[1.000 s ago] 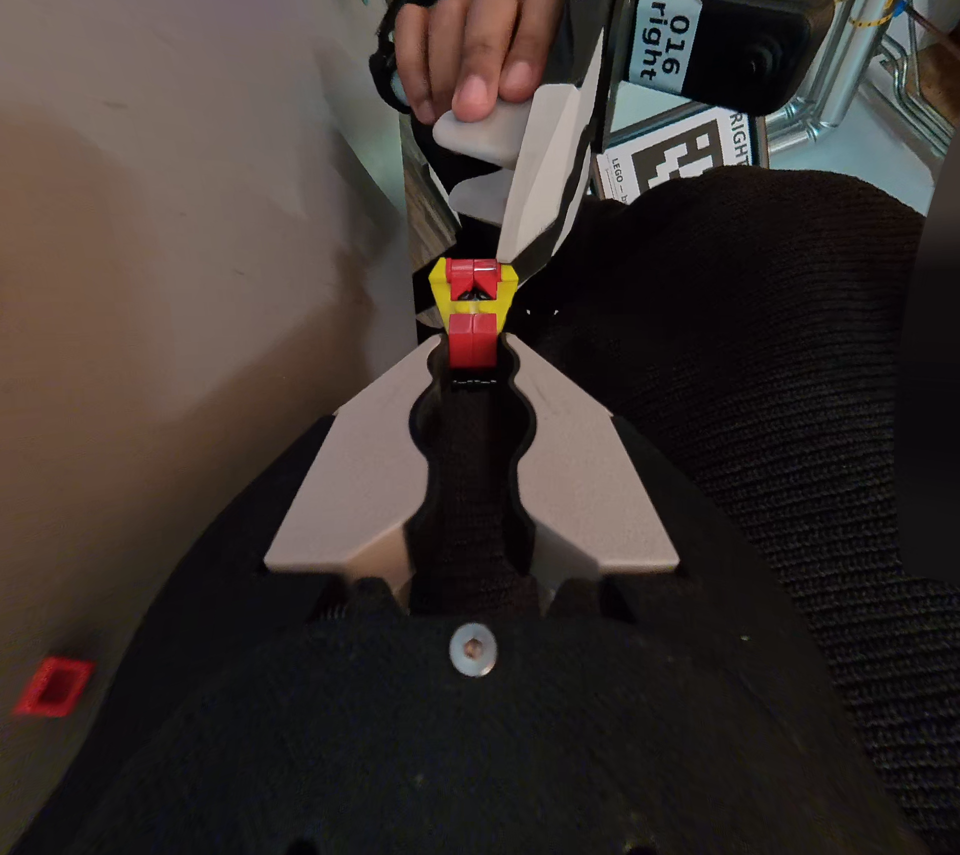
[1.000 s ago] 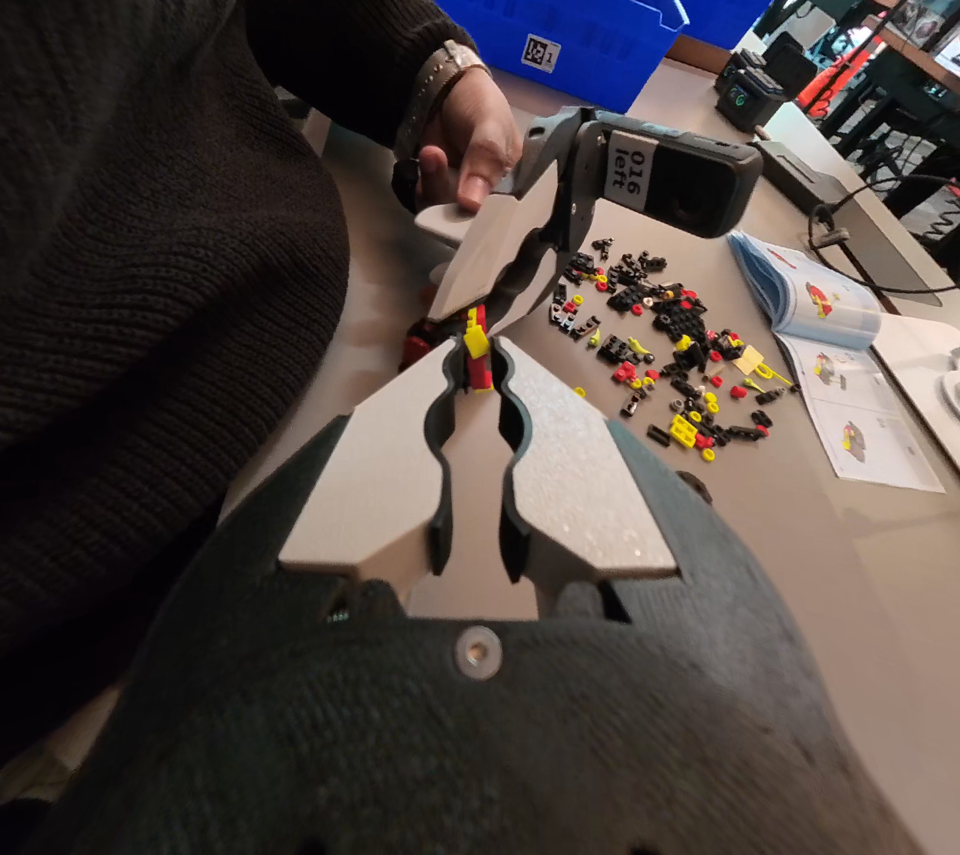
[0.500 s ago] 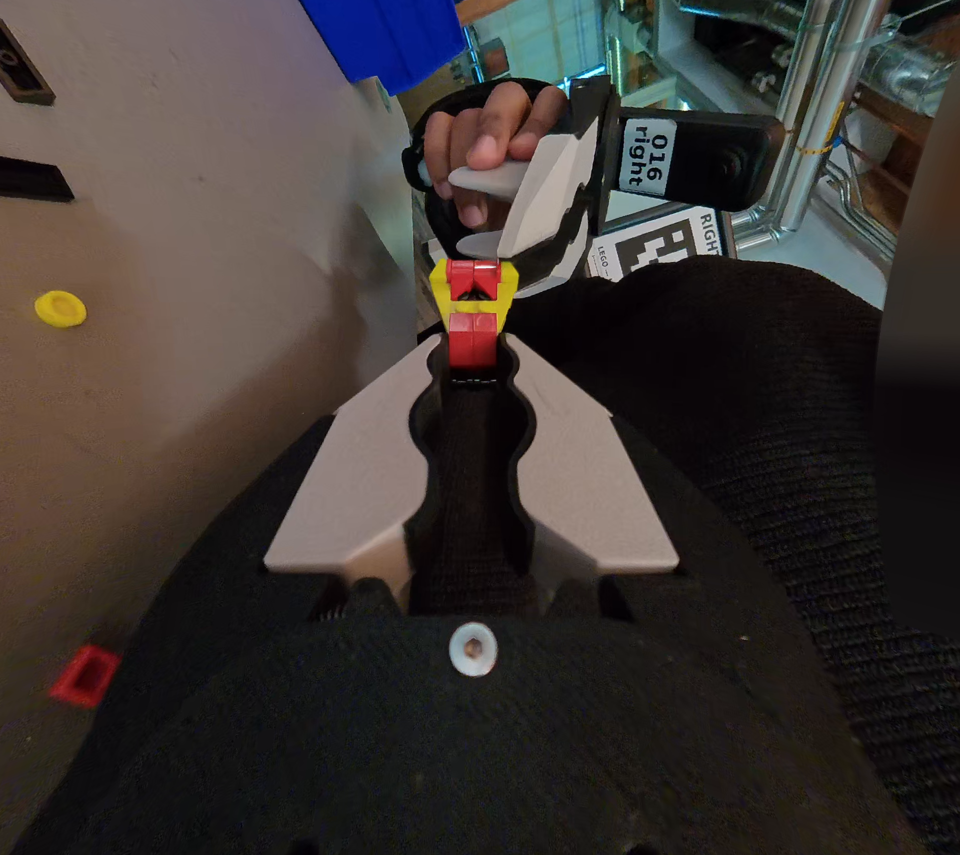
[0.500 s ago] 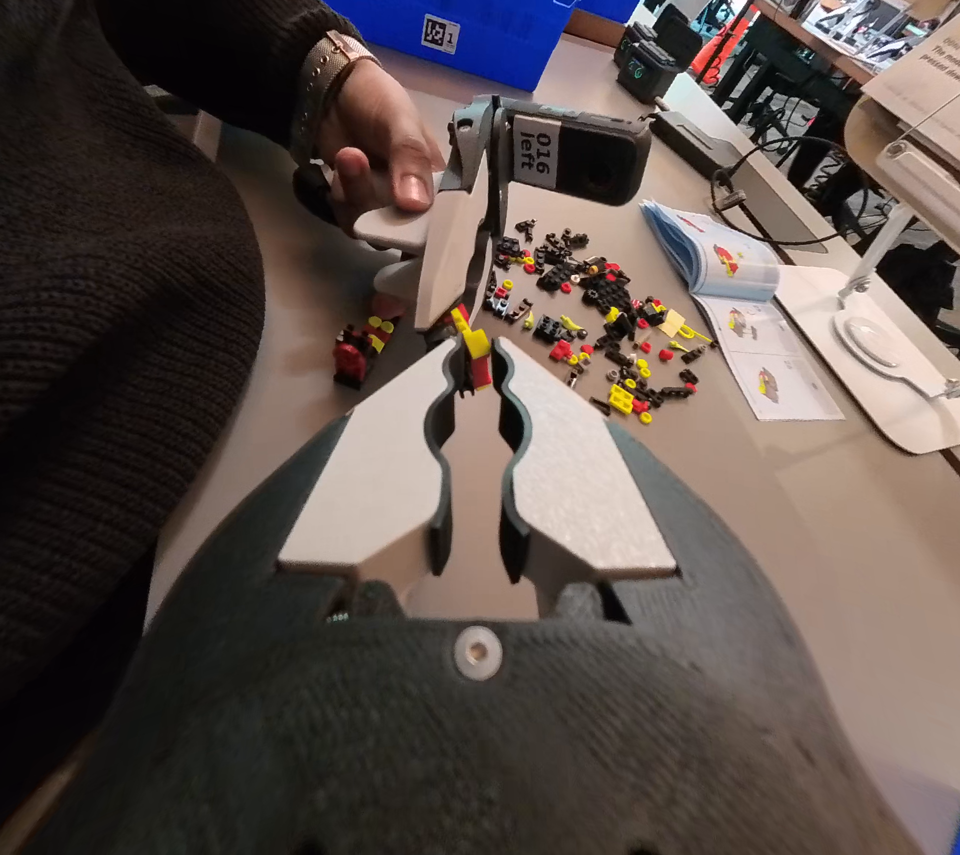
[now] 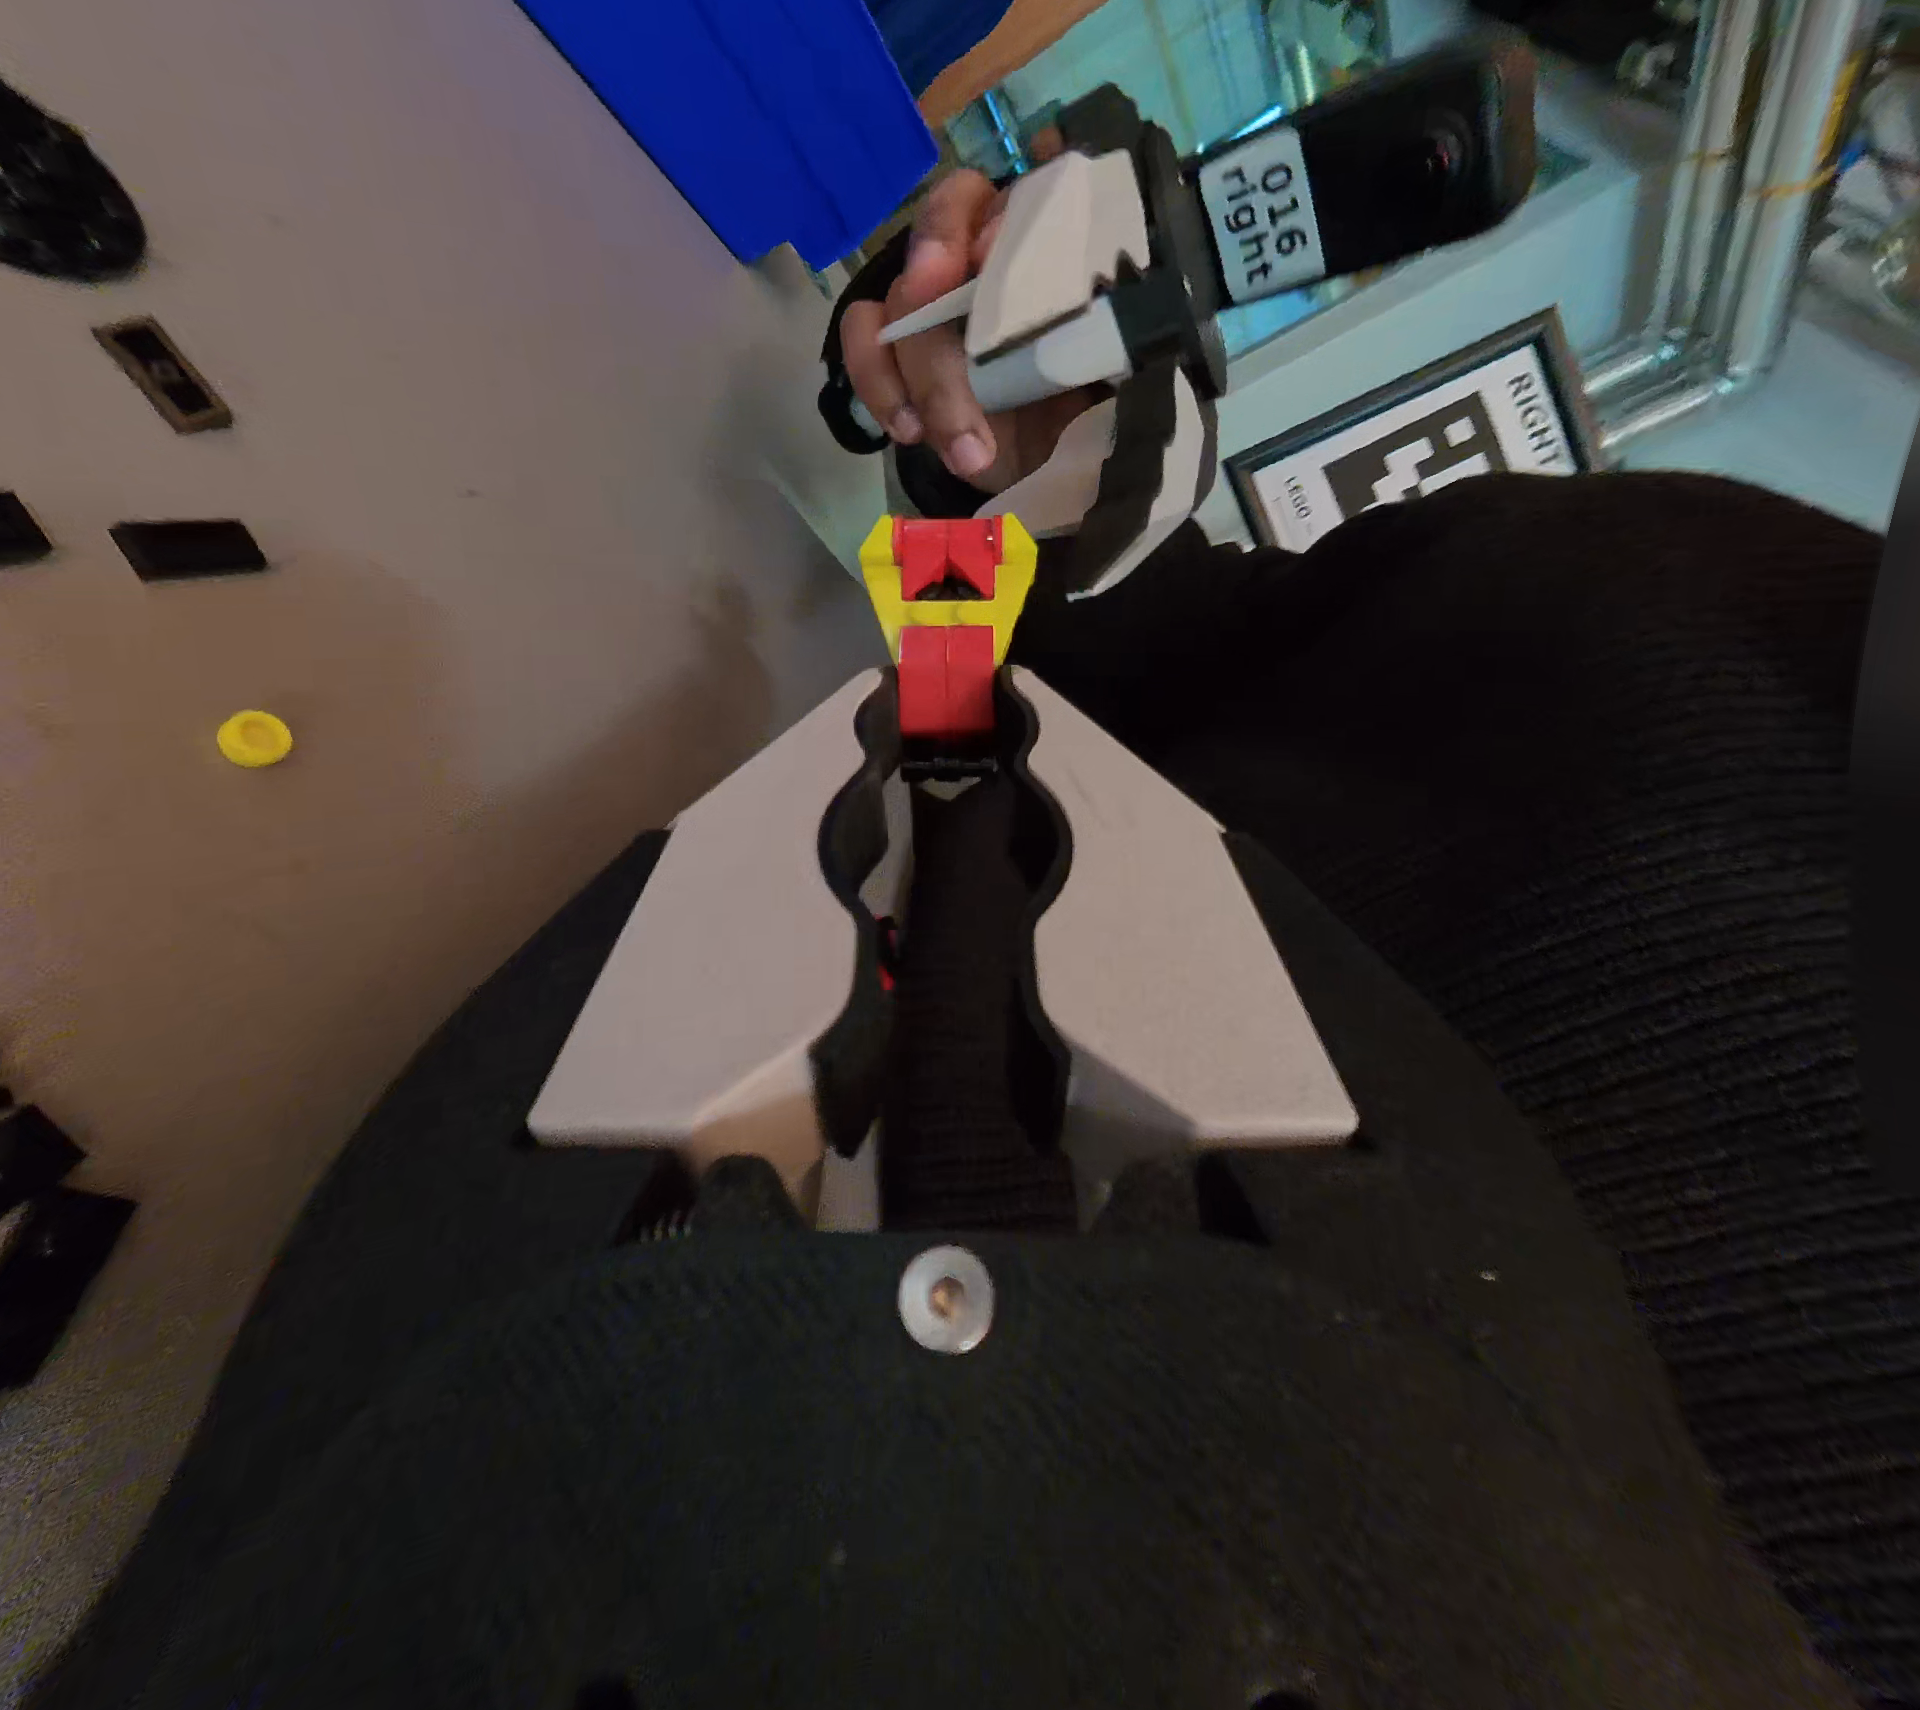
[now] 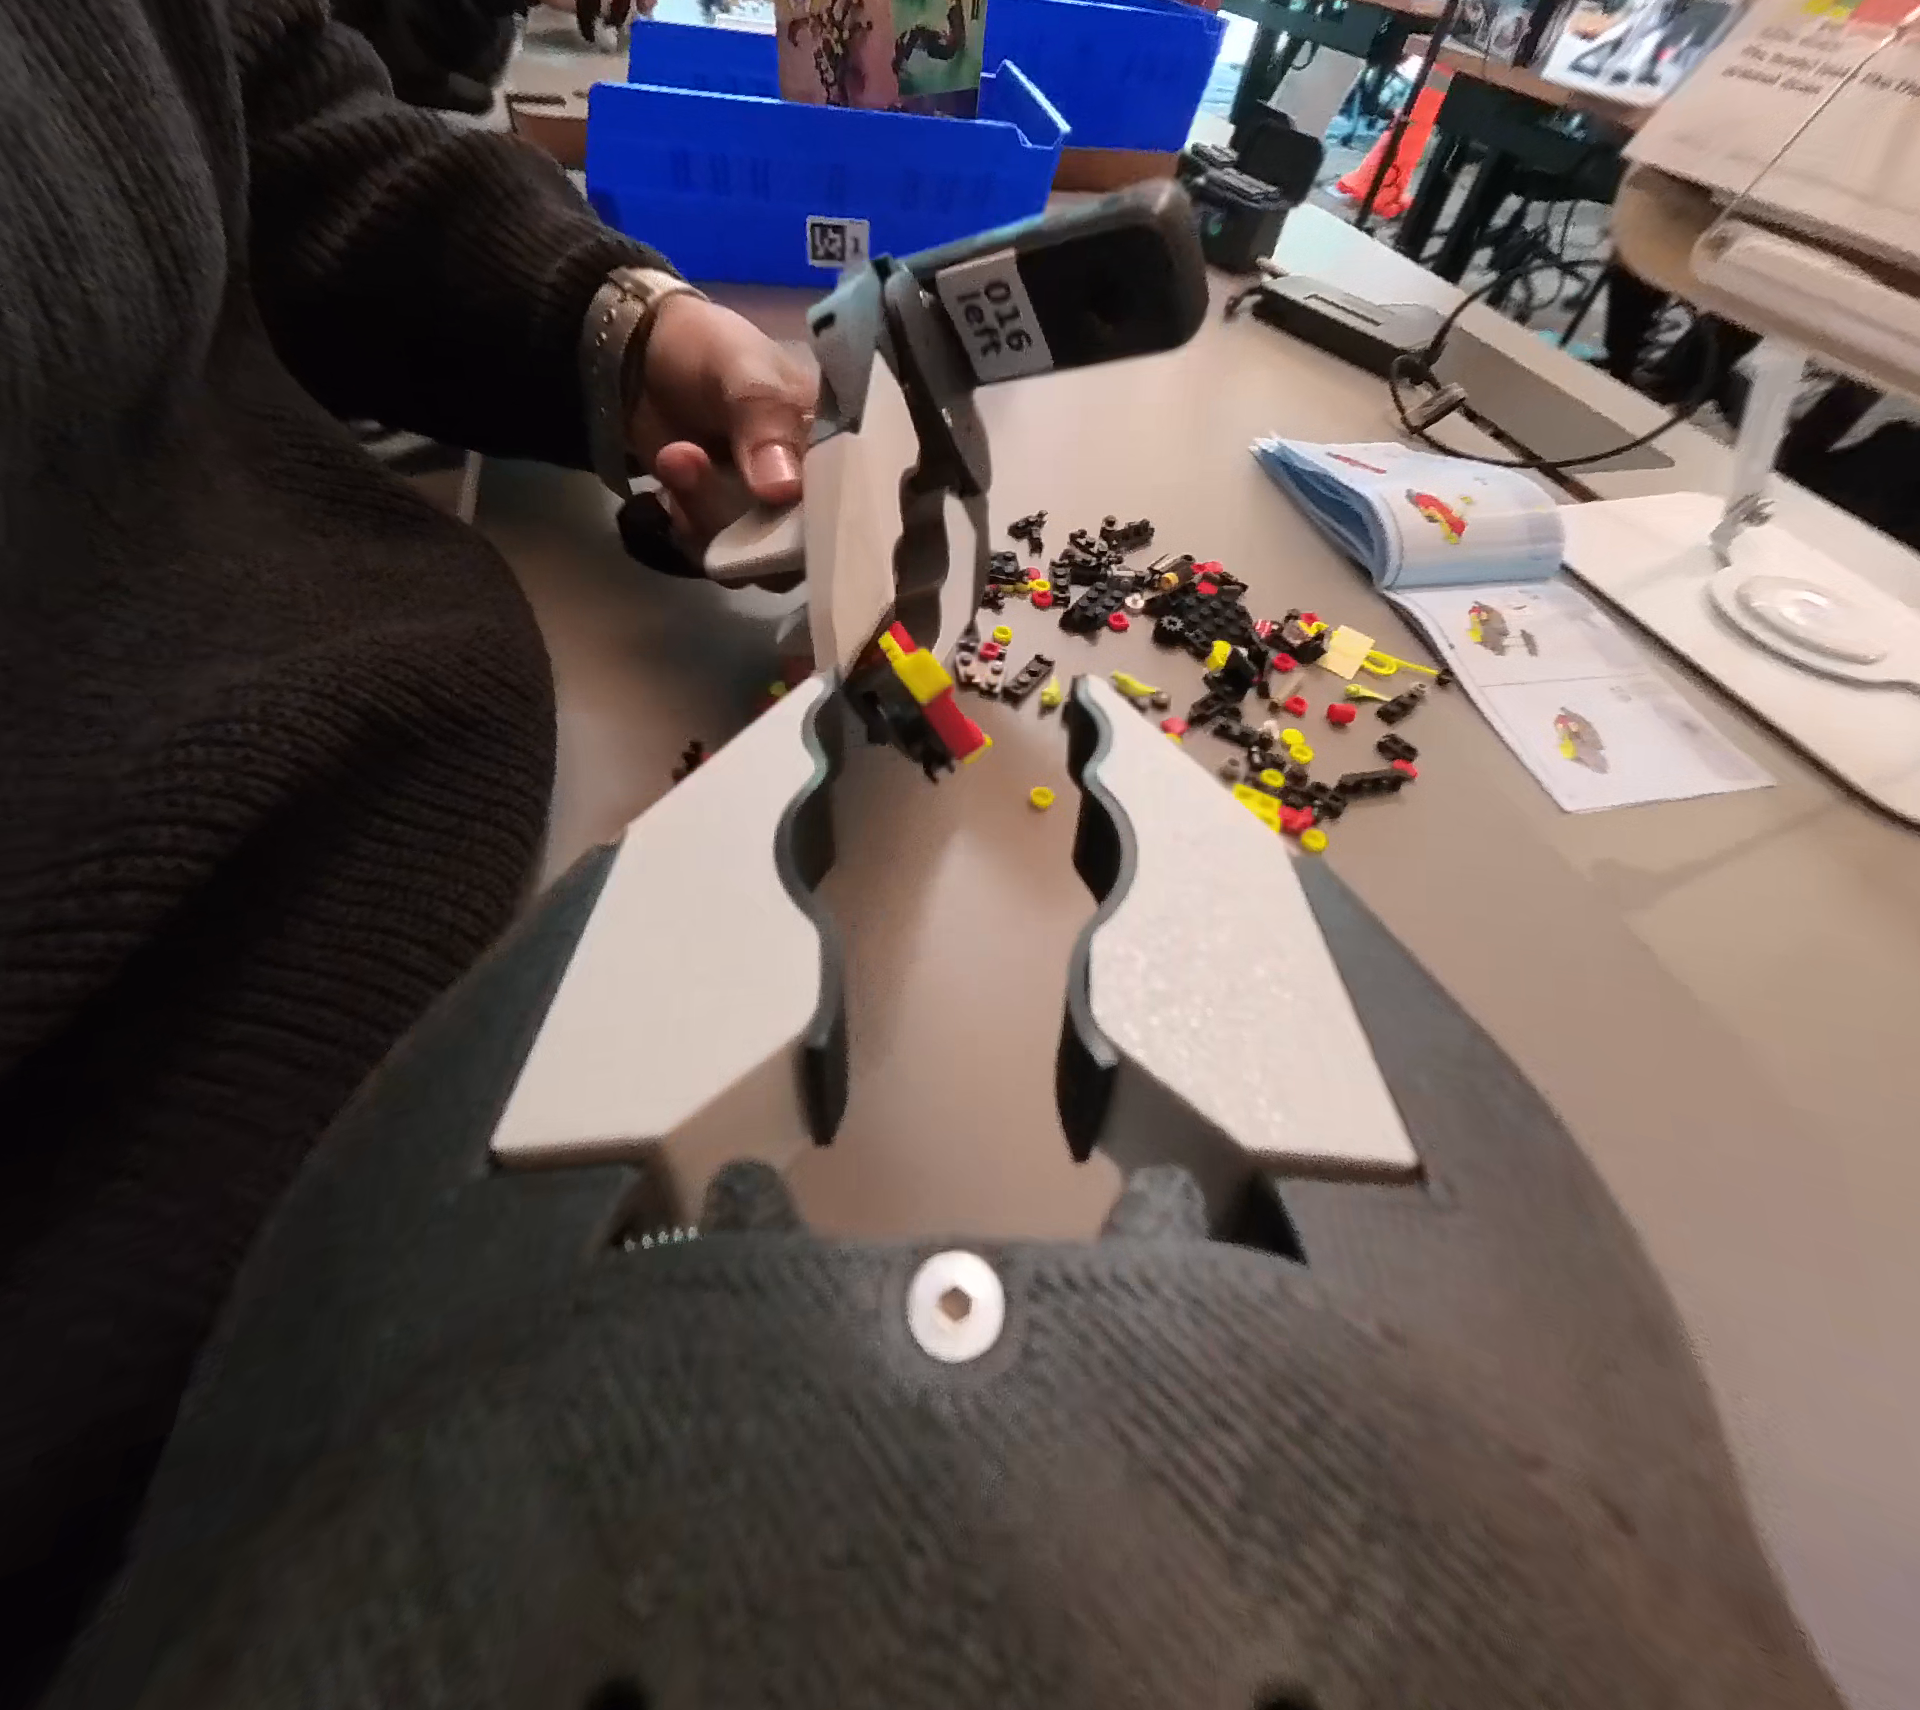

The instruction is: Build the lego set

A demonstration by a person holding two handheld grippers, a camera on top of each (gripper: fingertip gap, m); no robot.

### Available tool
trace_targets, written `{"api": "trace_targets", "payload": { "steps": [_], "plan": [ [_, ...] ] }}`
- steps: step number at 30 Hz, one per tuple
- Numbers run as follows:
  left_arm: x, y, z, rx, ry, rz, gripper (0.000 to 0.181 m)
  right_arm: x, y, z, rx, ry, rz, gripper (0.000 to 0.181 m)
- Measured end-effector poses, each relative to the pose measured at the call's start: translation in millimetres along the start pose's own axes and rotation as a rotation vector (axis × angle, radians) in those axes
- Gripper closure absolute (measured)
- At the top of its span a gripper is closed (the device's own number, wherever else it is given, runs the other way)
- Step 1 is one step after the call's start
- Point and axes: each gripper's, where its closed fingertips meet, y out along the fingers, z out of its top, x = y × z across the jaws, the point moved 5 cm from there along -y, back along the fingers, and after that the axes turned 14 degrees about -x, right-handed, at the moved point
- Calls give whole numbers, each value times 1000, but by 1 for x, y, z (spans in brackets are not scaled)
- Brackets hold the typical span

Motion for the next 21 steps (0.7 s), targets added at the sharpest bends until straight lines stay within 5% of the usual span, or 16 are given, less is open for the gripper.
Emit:
{"api": "trace_targets", "payload": {
  "steps": [14,21],
  "plan": [
    [13,-5,10,24,711,669,166,30,-8,-8,143,537,189,140],
    [27,-2,9,5,1205,1138,166,26,-7,2,345,811,488,142]
  ]
}}
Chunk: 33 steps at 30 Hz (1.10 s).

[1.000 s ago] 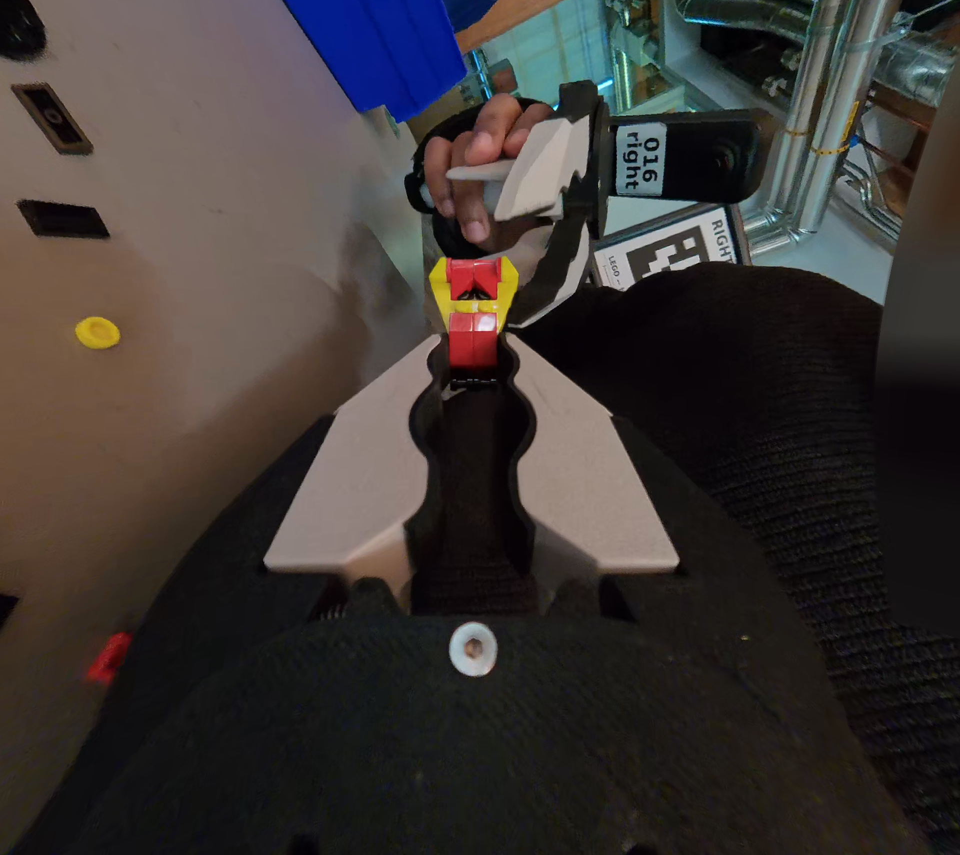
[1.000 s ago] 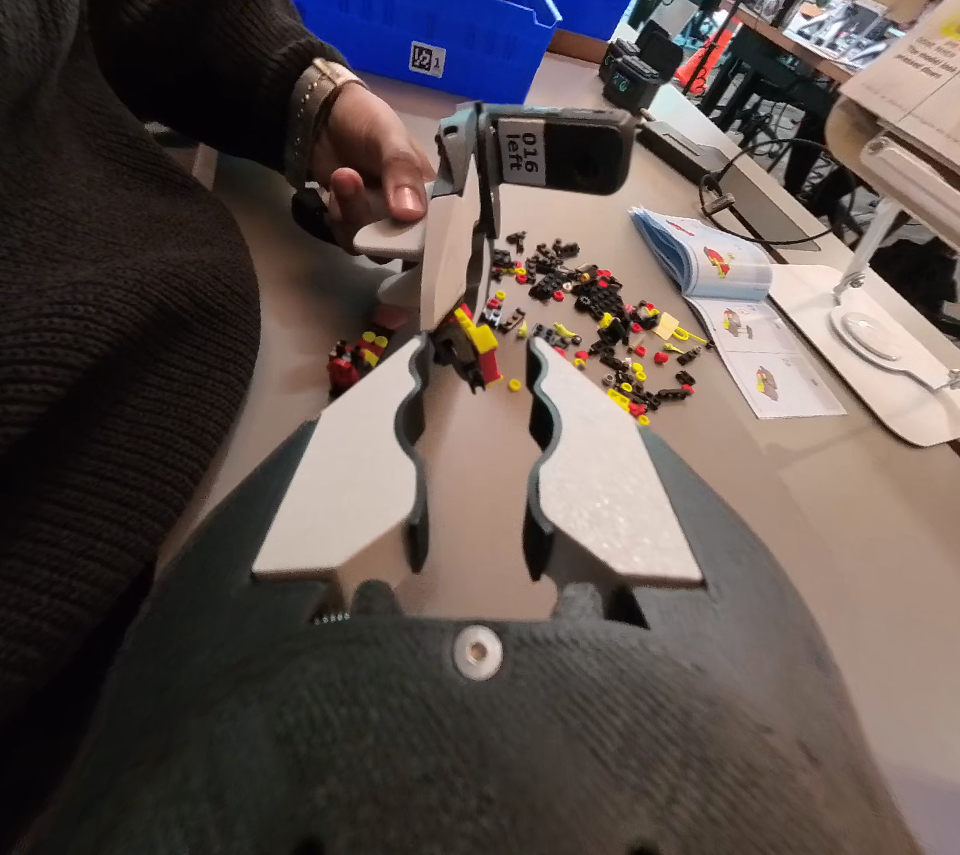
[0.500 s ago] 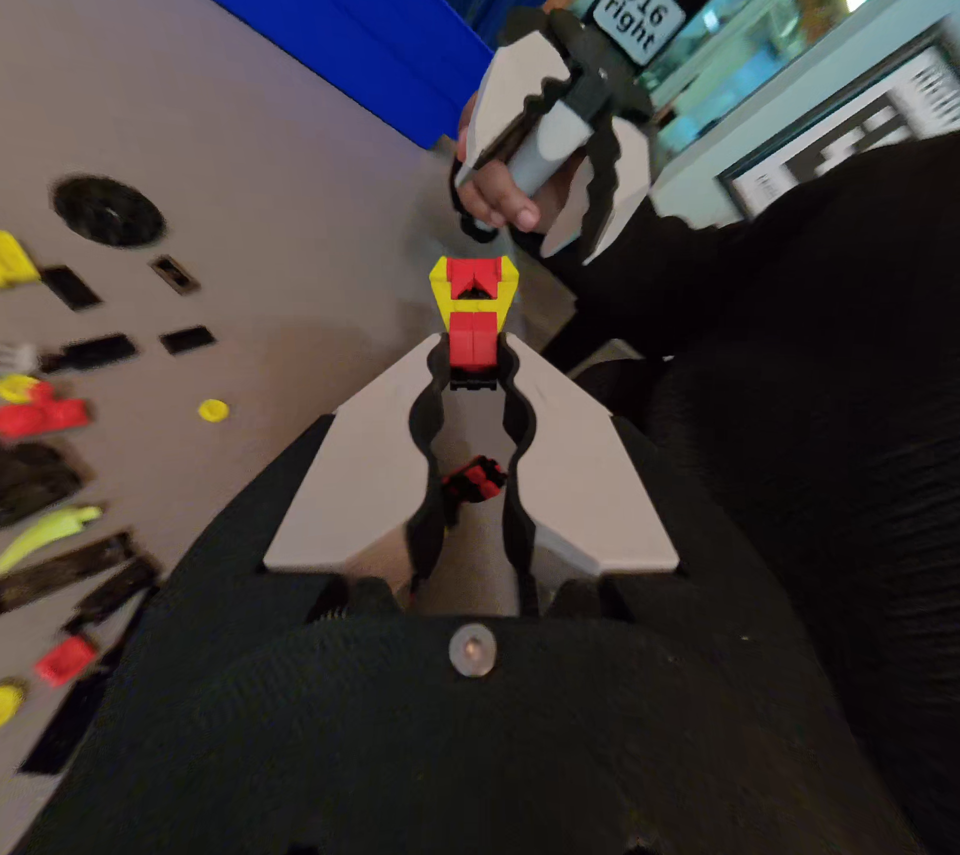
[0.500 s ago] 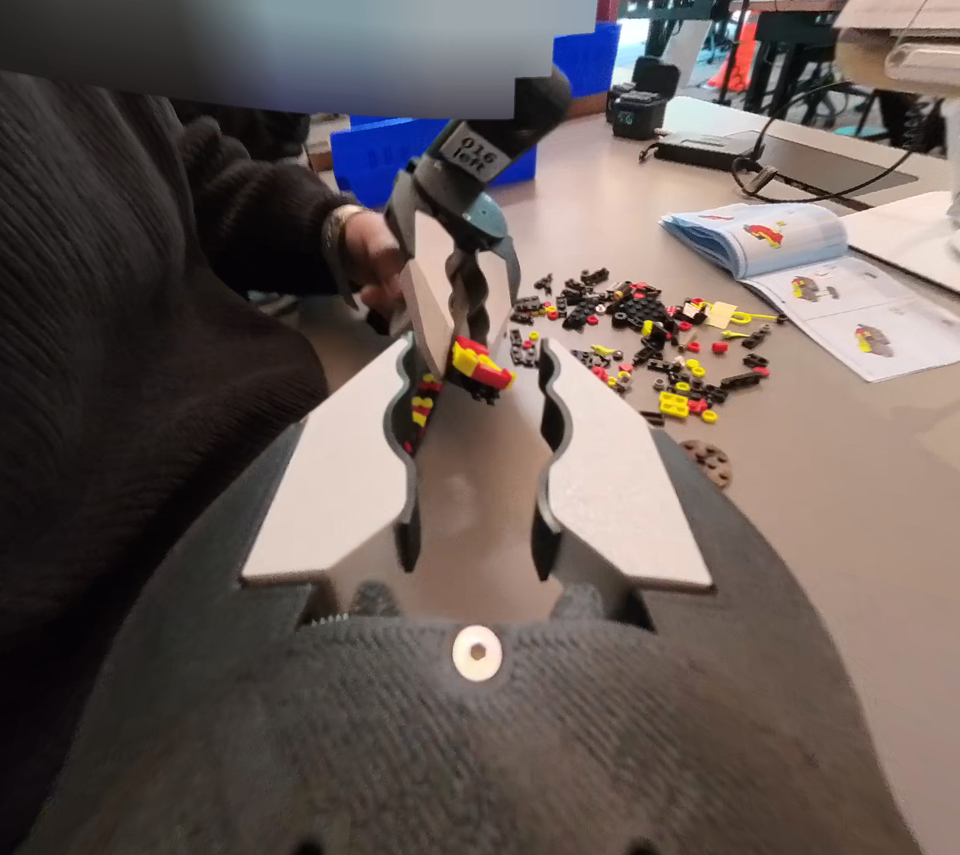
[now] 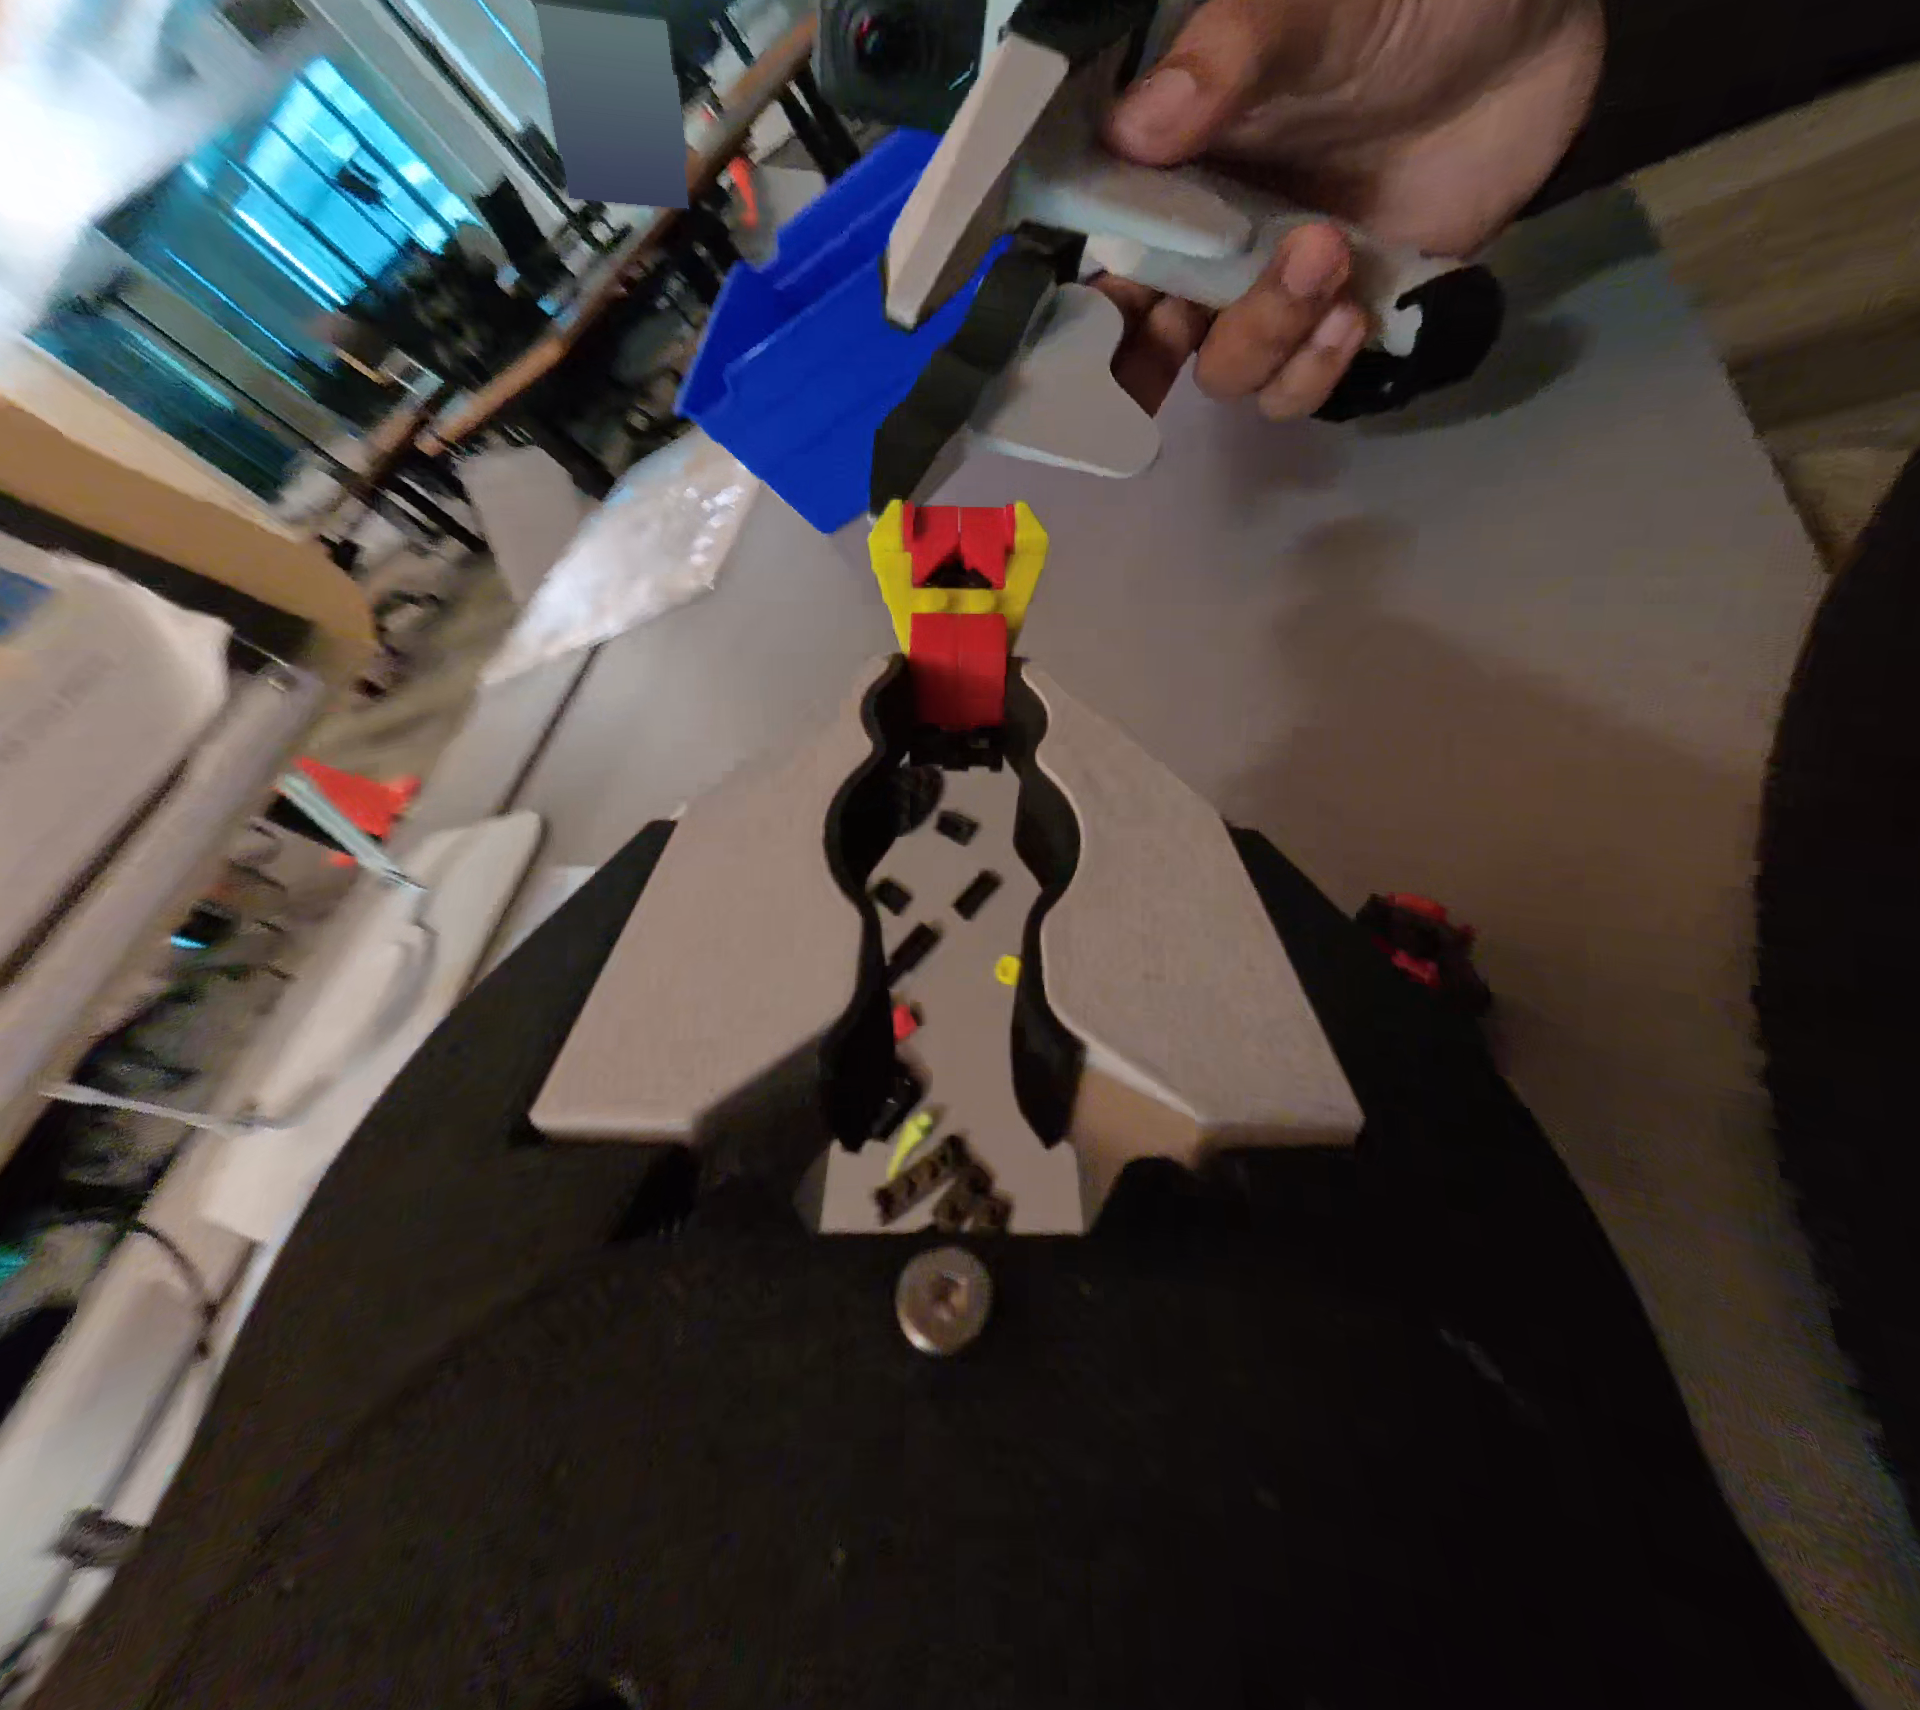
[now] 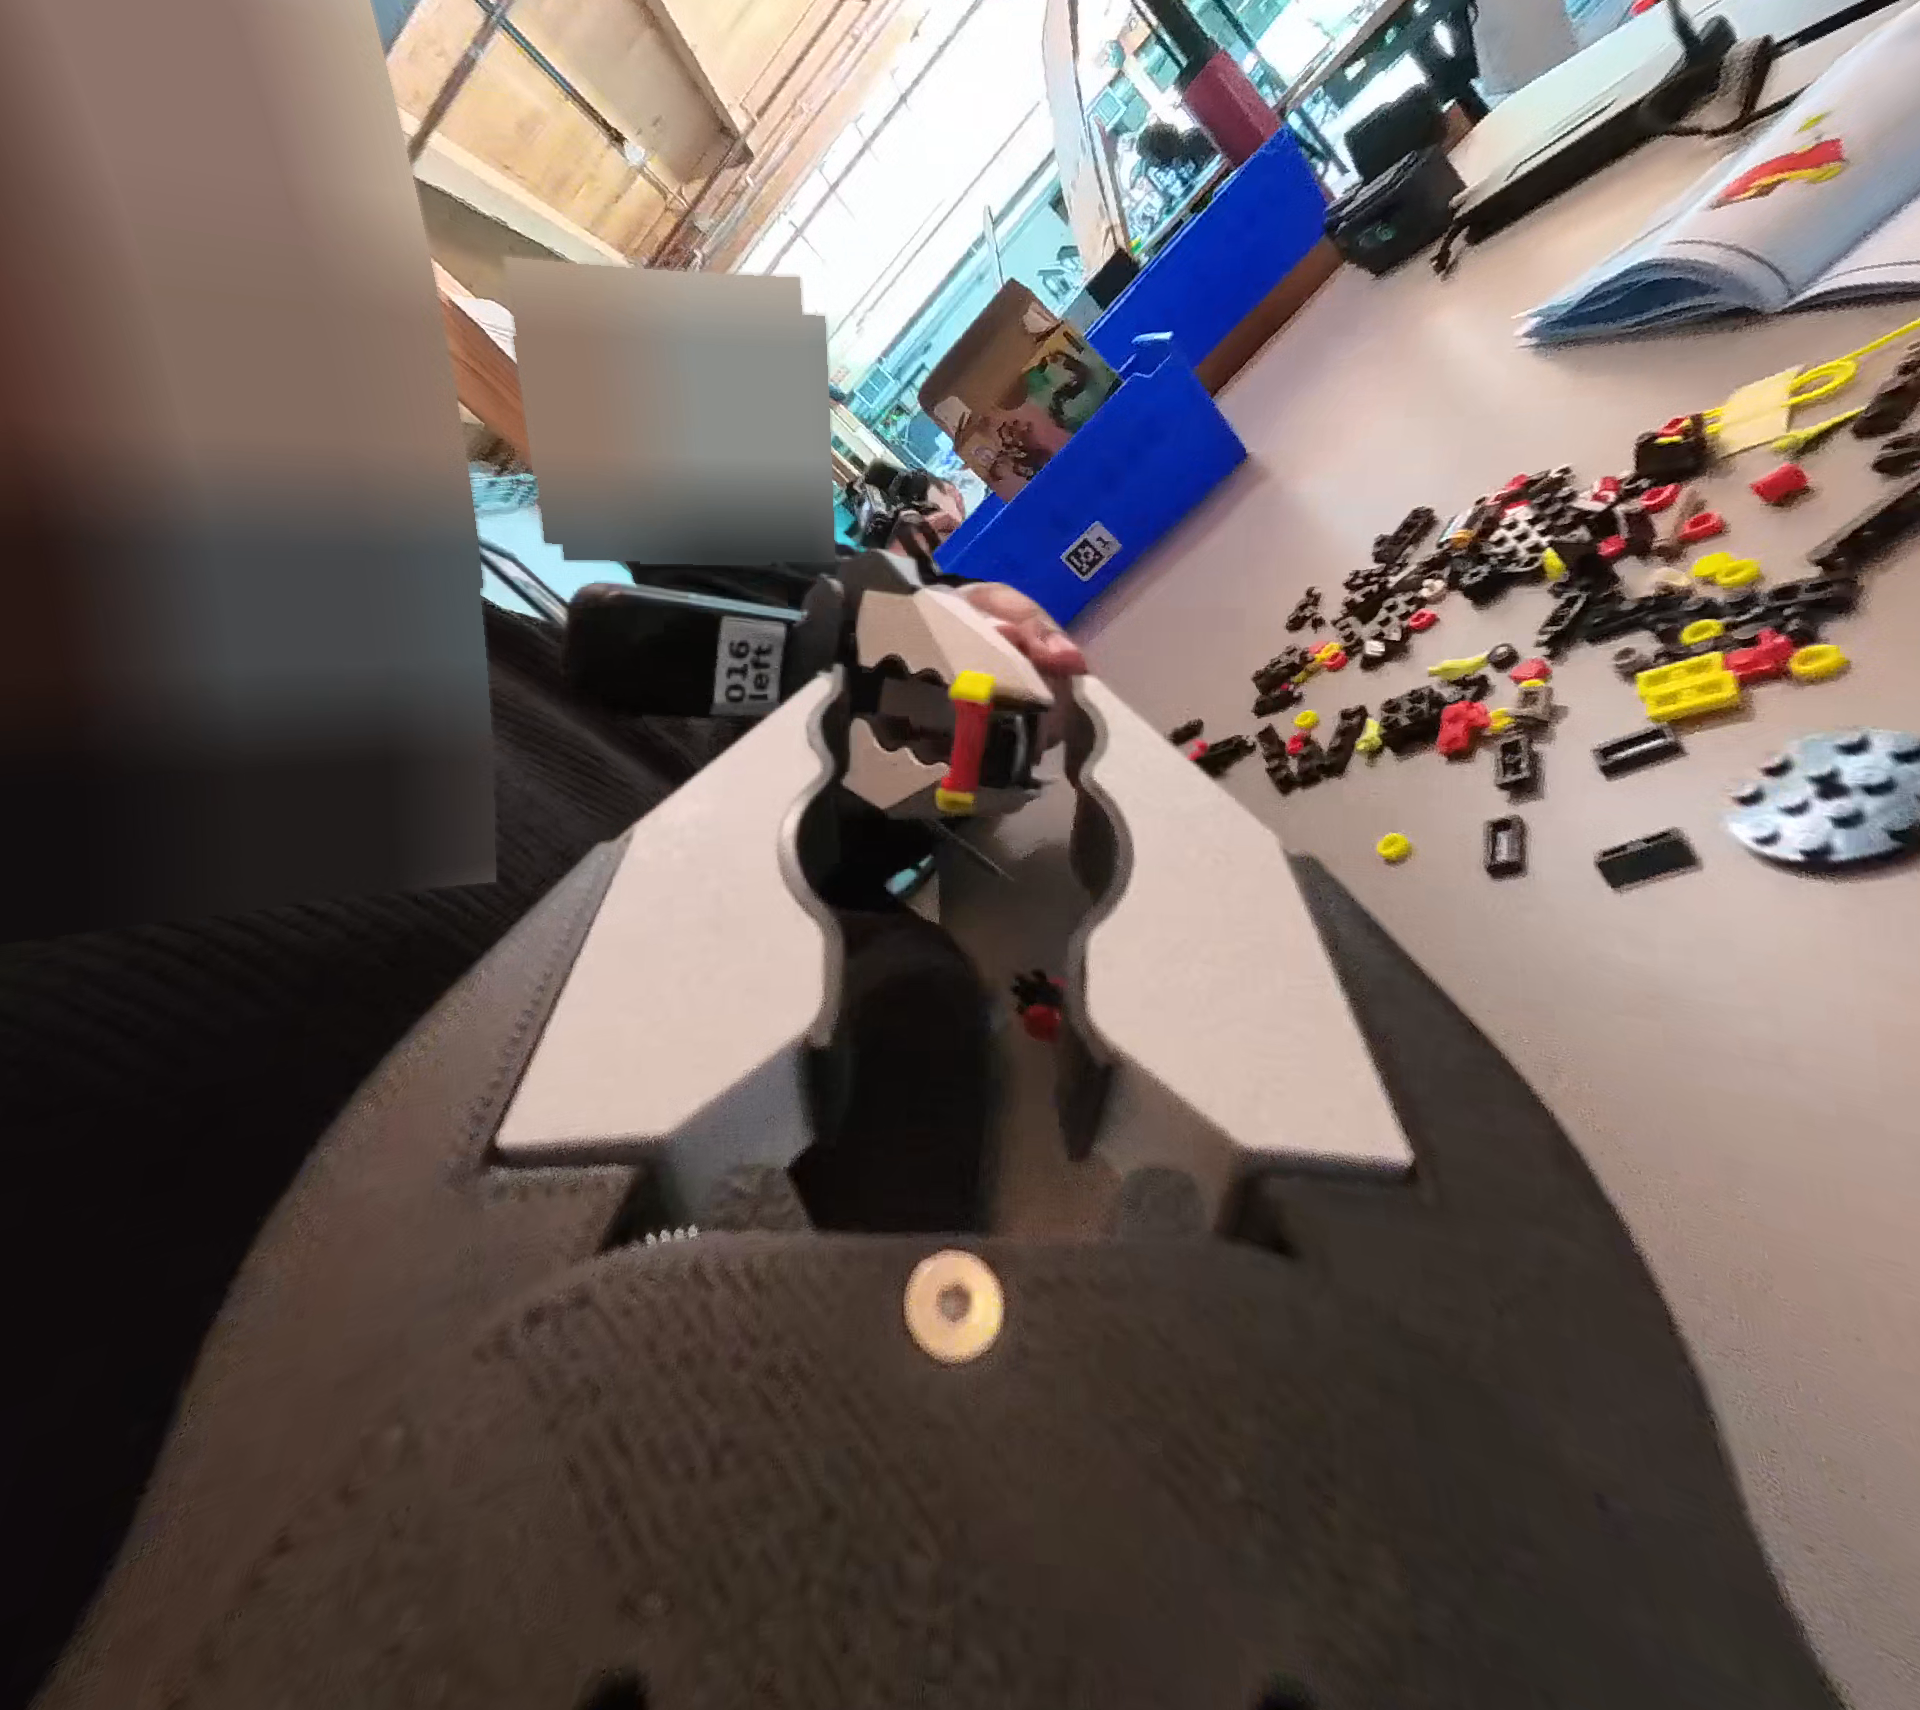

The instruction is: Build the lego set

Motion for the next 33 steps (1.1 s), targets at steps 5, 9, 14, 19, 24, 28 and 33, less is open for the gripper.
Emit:
{"api": "trace_targets", "payload": {
  "steps": [5,9,14,19,24,28,33],
  "plan": [
    [-2,-3,3,2,129,142,165,-7,10,-7,-88,-99,-55,149],
    [-2,-2,1,-4,161,163,165,-10,13,-7,-83,-128,-75,151],
    [4,-1,2,-1,207,155,165,-15,9,-2,-66,-230,-130,161],
    [7,-1,3,2,213,142,165,-17,13,-7,-121,-297,-172,165],
    [10,-1,4,9,226,126,165,-17,16,-11,-171,-336,-195,171],
    [13,-2,5,20,235,116,164,-16,15,-12,-178,-315,-174,176],
    [15,-2,5,28,239,104,165,-16,15,-14,-189,-277,-141,176]
  ]
}}
